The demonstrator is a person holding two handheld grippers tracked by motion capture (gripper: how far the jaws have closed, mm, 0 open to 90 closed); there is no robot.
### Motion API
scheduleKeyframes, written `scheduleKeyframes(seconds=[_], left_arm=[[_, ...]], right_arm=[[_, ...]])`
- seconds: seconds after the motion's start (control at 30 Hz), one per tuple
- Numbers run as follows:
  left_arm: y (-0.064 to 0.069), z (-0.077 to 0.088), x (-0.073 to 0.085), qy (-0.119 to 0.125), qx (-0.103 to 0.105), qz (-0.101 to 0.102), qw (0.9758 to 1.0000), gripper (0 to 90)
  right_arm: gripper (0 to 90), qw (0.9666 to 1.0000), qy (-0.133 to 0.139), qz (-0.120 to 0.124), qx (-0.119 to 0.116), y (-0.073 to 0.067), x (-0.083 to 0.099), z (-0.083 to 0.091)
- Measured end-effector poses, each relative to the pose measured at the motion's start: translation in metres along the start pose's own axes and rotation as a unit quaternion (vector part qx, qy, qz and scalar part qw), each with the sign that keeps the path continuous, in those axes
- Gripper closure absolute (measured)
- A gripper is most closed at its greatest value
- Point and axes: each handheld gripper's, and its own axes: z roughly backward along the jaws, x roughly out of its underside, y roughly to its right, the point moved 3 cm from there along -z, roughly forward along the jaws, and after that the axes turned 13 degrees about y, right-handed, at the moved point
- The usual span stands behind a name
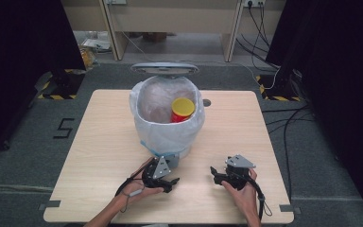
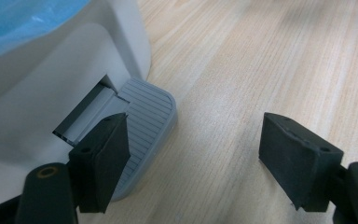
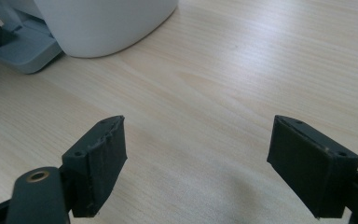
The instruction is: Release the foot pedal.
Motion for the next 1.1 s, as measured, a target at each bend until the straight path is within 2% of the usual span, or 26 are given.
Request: scheduleKeyframes(seconds=[0.23, 0.57, 0.63, 0.73, 1.1], left_arm=[[0.000, 0.000, 0.000, 0.000, -0.001, 0.000, 1.0000, 23.6], [0.000, 0.001, 0.000, 0.001, -0.001, -0.002, 1.0000, 23.6], [0.000, 0.001, 0.000, 0.000, -0.002, -0.002, 1.0000, 23.6], [0.000, 0.001, 0.000, 0.001, -0.002, -0.003, 1.0000, 23.6], [0.001, 0.001, 0.000, 0.001, -0.003, -0.005, 1.0000, 23.6]], right_arm=[[19.3, 0.9999, -0.017, -0.003, 0.001, 0.001, 0.005, -0.002], [18.8, 0.9981, -0.061, 0.004, 0.008, 0.001, 0.013, -0.005], [18.0, 0.9979, -0.064, -0.009, -0.003, 0.000, 0.014, -0.005], [14.5, 0.9974, -0.070, -0.009, -0.013, 0.000, 0.015, -0.005], [12.4, 0.9971, -0.073, -0.006, -0.020, -0.001, 0.015, -0.005]])
